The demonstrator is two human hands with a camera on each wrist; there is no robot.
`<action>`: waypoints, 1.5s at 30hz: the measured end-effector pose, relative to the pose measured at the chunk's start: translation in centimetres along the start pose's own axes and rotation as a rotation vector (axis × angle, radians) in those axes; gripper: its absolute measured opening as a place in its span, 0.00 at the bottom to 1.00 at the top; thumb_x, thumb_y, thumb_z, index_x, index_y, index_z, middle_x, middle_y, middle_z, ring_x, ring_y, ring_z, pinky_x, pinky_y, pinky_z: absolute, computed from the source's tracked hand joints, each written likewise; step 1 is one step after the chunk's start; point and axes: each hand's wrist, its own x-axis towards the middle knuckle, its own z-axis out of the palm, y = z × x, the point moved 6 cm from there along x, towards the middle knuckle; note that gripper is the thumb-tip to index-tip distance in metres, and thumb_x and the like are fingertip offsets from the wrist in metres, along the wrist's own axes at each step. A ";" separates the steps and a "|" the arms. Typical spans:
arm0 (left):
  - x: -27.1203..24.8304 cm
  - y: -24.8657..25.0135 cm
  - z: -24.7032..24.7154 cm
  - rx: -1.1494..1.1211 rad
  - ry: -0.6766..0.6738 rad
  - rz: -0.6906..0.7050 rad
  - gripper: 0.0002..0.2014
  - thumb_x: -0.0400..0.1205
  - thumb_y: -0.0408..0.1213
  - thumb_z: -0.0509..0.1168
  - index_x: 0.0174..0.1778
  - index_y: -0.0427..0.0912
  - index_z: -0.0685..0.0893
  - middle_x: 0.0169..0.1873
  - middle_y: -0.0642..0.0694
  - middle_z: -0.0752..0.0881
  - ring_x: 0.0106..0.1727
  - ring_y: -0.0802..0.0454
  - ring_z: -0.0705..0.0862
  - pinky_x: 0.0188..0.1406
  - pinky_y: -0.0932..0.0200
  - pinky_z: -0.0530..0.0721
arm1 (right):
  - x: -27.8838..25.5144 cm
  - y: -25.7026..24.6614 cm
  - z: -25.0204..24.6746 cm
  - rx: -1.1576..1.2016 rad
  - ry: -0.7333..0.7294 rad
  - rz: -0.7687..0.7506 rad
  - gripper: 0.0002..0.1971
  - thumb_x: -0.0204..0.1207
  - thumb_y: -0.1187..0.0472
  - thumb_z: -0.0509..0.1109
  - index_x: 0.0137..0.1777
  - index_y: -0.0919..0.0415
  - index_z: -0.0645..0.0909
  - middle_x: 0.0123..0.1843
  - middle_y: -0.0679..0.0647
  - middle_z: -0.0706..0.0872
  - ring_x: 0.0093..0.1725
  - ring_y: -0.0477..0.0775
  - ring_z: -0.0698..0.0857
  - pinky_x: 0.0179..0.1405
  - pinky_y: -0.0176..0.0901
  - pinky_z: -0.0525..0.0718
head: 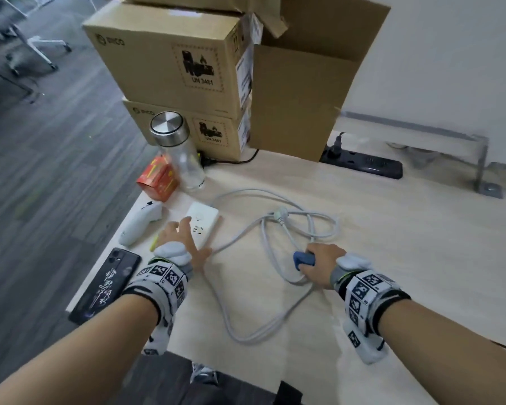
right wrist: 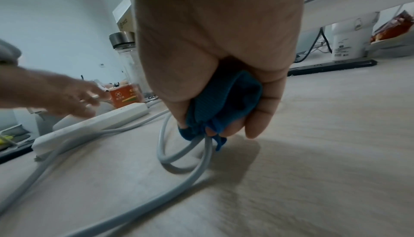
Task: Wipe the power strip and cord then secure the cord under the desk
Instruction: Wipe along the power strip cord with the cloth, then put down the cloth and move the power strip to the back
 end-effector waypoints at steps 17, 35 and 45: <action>-1.4 9.8 1.6 -0.024 0.036 0.066 0.42 0.63 0.66 0.68 0.71 0.56 0.62 0.59 0.38 0.79 0.58 0.36 0.81 0.58 0.44 0.77 | -7.5 15.1 -1.9 0.128 0.121 0.338 0.11 0.78 0.45 0.60 0.35 0.43 0.73 0.34 0.50 0.81 0.30 0.55 0.79 0.29 0.42 0.73; -5.4 9.9 2.2 -0.574 0.086 0.272 0.25 0.75 0.51 0.70 0.67 0.48 0.76 0.64 0.44 0.78 0.63 0.44 0.78 0.63 0.48 0.77 | -3.6 0.6 -3.5 1.378 0.159 0.098 0.14 0.85 0.52 0.60 0.58 0.59 0.83 0.58 0.60 0.87 0.59 0.62 0.86 0.57 0.57 0.86; -8.4 8.1 2.6 -1.471 -0.530 -0.050 0.17 0.83 0.44 0.62 0.61 0.37 0.82 0.54 0.37 0.87 0.51 0.46 0.86 0.46 0.55 0.86 | -1.4 -9.1 1.2 1.635 -0.374 0.074 0.37 0.76 0.34 0.61 0.67 0.68 0.80 0.64 0.63 0.86 0.64 0.60 0.85 0.65 0.53 0.80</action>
